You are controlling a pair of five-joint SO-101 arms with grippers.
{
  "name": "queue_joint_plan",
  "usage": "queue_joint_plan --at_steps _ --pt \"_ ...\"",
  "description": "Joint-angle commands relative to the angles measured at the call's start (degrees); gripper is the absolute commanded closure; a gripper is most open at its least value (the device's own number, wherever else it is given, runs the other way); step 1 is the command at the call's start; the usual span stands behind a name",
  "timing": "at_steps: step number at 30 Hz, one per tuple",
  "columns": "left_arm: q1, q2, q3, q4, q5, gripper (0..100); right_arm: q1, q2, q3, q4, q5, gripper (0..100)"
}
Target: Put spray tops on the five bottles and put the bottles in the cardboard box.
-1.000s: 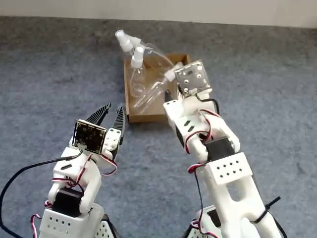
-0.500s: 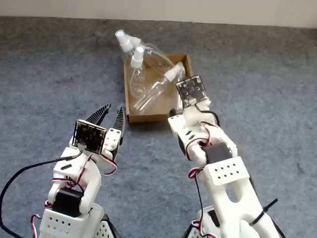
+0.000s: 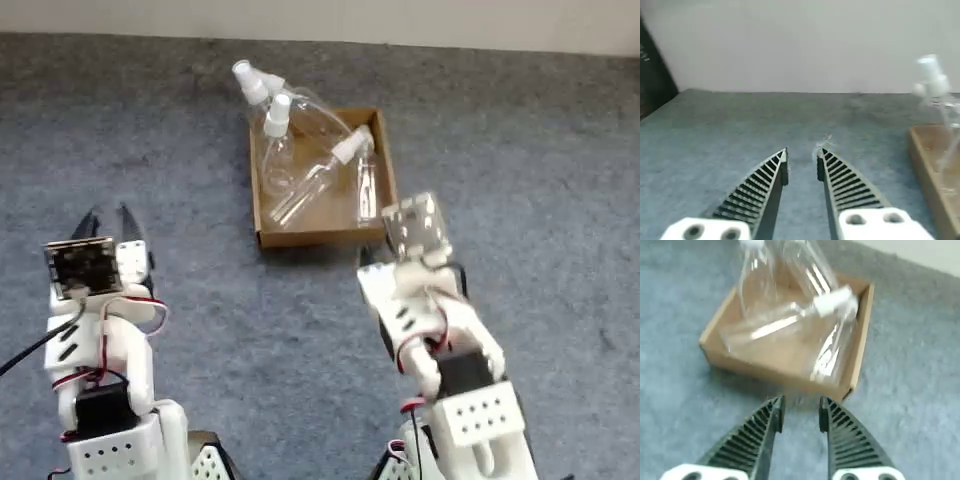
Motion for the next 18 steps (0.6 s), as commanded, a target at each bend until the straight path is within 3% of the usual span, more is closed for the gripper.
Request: queue_joint_plan --at_steps 1,9,18 --pt "-5.0 -0.9 1.0 -0.4 -0.2 93 0.8 -11.1 10.6 0.6 0.6 92.1" --pt "-5.3 -0.9 8.1 -0.4 -0.2 93 10.0 -32.5 28.4 0.7 0.6 92.1" --pt "-5.2 -1.0 11.7 -0.7 -0.2 93 15.4 -31.4 32.7 10.5 0.6 92.1"
